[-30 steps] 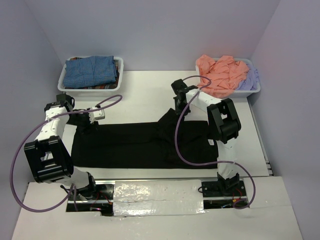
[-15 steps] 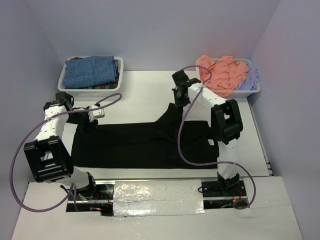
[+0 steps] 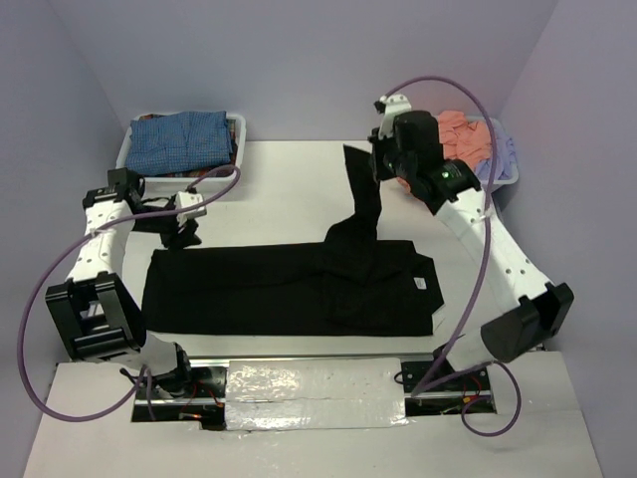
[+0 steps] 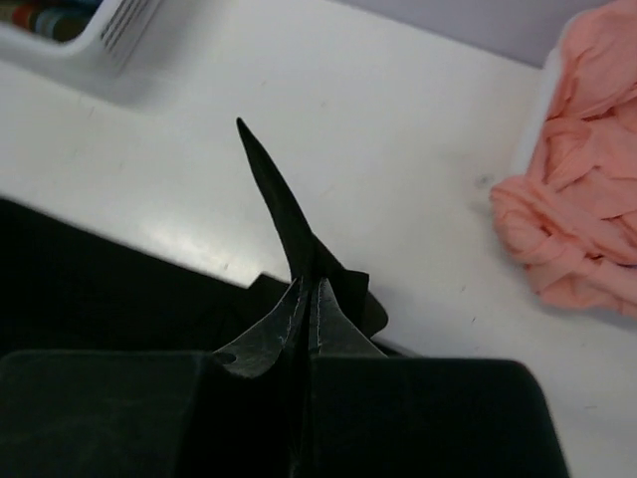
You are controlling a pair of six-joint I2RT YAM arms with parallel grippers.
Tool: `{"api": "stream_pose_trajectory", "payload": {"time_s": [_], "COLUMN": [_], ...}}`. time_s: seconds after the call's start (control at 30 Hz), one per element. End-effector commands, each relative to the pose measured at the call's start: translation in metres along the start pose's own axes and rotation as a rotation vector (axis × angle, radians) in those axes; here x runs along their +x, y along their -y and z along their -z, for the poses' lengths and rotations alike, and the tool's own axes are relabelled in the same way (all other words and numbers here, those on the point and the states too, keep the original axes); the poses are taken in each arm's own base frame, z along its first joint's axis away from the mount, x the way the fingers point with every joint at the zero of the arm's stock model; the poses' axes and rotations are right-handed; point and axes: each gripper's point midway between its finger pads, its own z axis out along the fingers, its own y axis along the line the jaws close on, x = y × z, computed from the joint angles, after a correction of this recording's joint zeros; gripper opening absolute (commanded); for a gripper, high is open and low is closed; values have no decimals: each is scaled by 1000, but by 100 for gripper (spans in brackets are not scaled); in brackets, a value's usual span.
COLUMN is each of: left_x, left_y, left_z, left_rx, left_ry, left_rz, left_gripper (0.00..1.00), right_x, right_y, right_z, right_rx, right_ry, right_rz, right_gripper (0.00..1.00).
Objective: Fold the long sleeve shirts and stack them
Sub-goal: Fold the shirt
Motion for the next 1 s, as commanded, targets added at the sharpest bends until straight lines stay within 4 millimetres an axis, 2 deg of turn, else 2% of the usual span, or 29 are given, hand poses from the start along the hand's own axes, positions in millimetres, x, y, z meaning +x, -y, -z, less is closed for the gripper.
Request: {"api": "stream_pose_trajectory", "payload": {"time_s": [0.0,0.03,0.07,0.1,0.2,0.23,0.27,0.3,0.33,0.4,0.47,0.5,0.53,0.57,0.6,0.63,0.67,0.7,0.73,0.77,0.8,0.9,0.93,0.97], "left_x": [-48,-57,-71,-90,-124,-131,-150,-161,-177,-192,-215,-219,-230,-244,-249,-255,-258,-273,-276,-282,-283,-285,-287,-284], "left_y": [-5,-21,-21,-37,-46,-47,-30,-27,-11,5,34,45,65,64,78,78,72,61,50,40,39,30,31,30], "left_z": [-12,-15,-22,-25,-27,-28,-42,-46,-57,-65,-71,-74,-79,-82,-92,-96,-101,-102,-103,-103,-104,-110,-113,-121], "left_rx": [23,-24,-22,-67,-84,-86,-31,-21,24,69,167,207,268,251,273,255,208,175,117,89,85,47,58,48], "left_ry": [118,123,133,154,176,174,176,176,183,199,256,271,284,324,320,329,314,363,358,360,349,363,364,350], "left_rz": [81,55,125,89,74,60,26,8,-14,29,93,131,210,200,231,265,414,478,647,708,815,971,1040,1064], "left_gripper": [57,57,57,57,60,61,61,61,60,56,50,49,49,49,50,51,54,55,57,58,59,65,72,73], "right_x": [28,34,35,36,37,43,47,62,61,78,81,83,86,86,86,85,84,88,90,92,98,105,107,111], "right_y": [-28,-33,-34,-35,-31,-28,-31,-33,-39,-48,-48,-57,-46,-48,-56,-60,-58,-66,-68,-67,-69,-73,-77,-78], "right_z": [7,16,21,29,37,39,39,39,37,35,34,37,38,39,42,44,45,48,49,49,50,48,49,47], "right_rx": [-104,-120,-122,-118,-68,-33,-23,-20,-42,-32,28,33,122,138,124,121,142,117,115,125,122,114,105,104], "right_ry": [-44,-43,-41,-42,-48,-61,-72,-98,-77,-94,-80,-74,-52,-39,-12,13,56,90,103,116,118,120,118,113], "right_rz": [77,72,59,-5,-143,-199,-315,-362,-402,-483,-537,-536,-547,-558,-574,-574,-563,-548,-543,-538,-535,-529,-522,-516], "right_gripper": [0,0,0,0,0,0,0,0,0,0,0,0,0,0,0,0,0,0,0,0,0,0,0,0]}}
